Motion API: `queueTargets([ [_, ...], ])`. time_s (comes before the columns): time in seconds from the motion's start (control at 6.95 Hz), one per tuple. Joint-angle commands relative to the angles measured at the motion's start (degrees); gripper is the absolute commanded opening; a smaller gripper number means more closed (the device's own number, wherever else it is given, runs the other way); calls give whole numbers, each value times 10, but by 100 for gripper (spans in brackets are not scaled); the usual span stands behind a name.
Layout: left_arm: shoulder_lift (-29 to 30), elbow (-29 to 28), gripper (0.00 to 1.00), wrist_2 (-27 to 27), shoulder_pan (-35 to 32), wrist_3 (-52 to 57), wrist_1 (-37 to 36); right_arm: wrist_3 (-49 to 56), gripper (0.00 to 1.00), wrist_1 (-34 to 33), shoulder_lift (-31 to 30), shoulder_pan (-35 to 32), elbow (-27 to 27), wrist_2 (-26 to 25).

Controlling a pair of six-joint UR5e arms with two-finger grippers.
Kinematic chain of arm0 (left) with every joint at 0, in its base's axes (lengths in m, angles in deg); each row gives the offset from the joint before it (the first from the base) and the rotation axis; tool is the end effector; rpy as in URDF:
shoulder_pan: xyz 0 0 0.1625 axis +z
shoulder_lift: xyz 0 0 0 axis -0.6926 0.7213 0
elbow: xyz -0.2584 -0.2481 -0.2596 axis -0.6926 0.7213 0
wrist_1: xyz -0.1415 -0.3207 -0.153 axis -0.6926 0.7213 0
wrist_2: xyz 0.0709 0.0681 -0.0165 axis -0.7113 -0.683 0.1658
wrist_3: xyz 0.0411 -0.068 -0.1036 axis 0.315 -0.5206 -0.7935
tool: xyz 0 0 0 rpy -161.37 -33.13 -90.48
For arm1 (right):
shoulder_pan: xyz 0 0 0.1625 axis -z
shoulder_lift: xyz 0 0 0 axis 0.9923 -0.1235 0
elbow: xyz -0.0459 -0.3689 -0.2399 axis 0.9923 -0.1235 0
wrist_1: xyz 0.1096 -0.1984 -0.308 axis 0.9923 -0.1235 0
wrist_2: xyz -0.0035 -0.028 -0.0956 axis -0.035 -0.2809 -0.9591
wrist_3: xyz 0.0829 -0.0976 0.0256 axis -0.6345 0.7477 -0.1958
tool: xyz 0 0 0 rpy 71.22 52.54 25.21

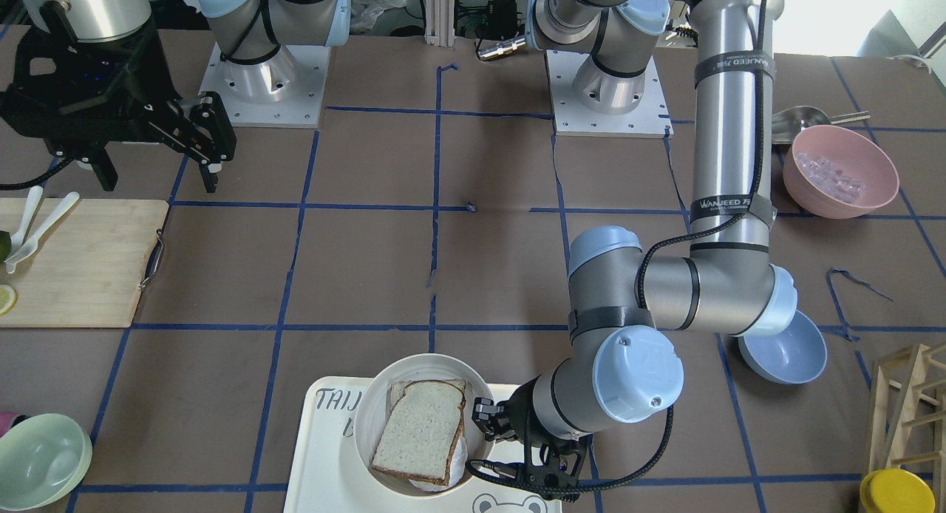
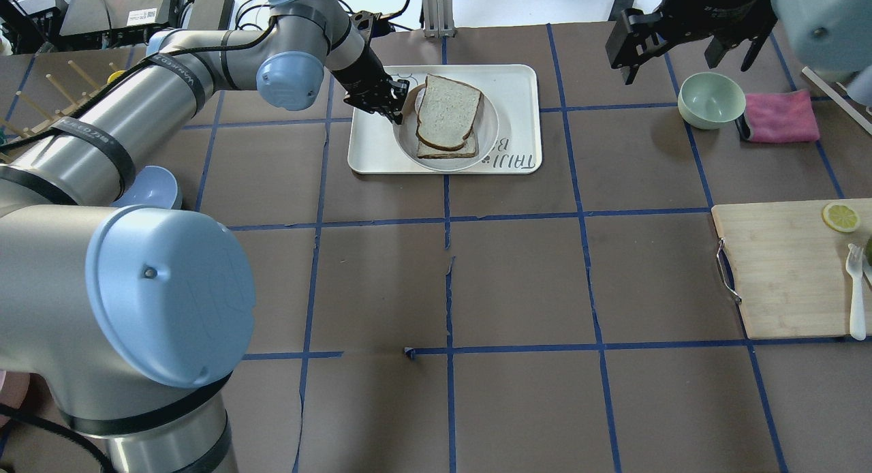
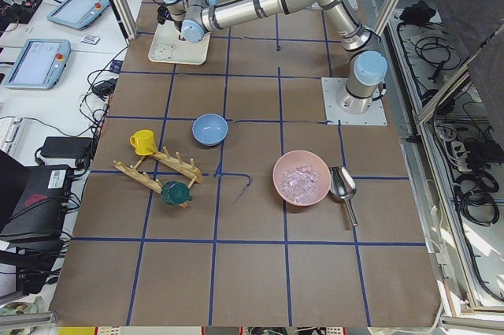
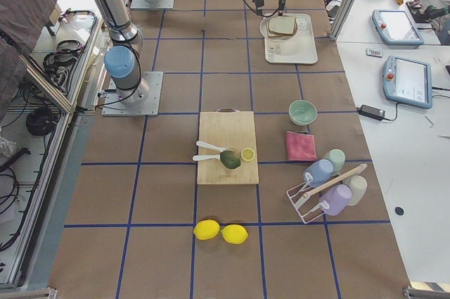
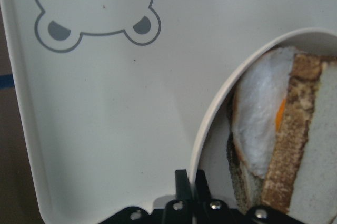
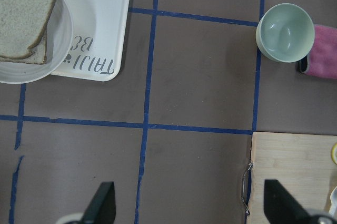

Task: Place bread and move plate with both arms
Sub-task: 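Slide the plate with the left gripper onto the bear tray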

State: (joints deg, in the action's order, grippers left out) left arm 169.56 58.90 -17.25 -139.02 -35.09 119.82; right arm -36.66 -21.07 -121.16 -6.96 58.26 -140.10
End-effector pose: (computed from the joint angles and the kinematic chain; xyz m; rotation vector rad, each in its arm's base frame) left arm -0.2422 -0.7201 0.2221 -0.3017 -2.7908 0.0602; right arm 0.1177 -0.4924 0.5180 0.1219 -3.0090 0.2663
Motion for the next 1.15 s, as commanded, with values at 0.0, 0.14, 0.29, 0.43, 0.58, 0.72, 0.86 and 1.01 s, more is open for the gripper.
queueTargets([
  [0.0, 32, -28, 0, 14, 0, 11, -2, -2, 100, 2, -3, 7, -2, 4],
  [0.14, 37, -28, 0, 16, 0, 11, -2, -1, 100, 3, -2, 7, -3, 31],
  [0.29, 39, -28, 0, 15, 0, 10, -2, 2, 100, 4, -1, 7, -4, 24],
  [0.43, 39, -28, 99, 15, 0, 9, -2, 2, 100, 7, -3, 7, -5, 23],
  [0.58, 36, -28, 100, 14, 0, 9, -2, 2, 100, 5, -2, 6, -1, 24],
  [0.72, 22, -29, 100, 11, 0, 7, 5, 4, 100, 5, -1, 6, 0, 25],
  [0.86, 4, -28, 100, 8, 2, 8, 25, 4, 100, 3, 0, 7, -6, 25],
  [1.01, -31, -25, 100, -69, 1, 9, 57, 5, 100, 4, 2, 7, -4, 20],
])
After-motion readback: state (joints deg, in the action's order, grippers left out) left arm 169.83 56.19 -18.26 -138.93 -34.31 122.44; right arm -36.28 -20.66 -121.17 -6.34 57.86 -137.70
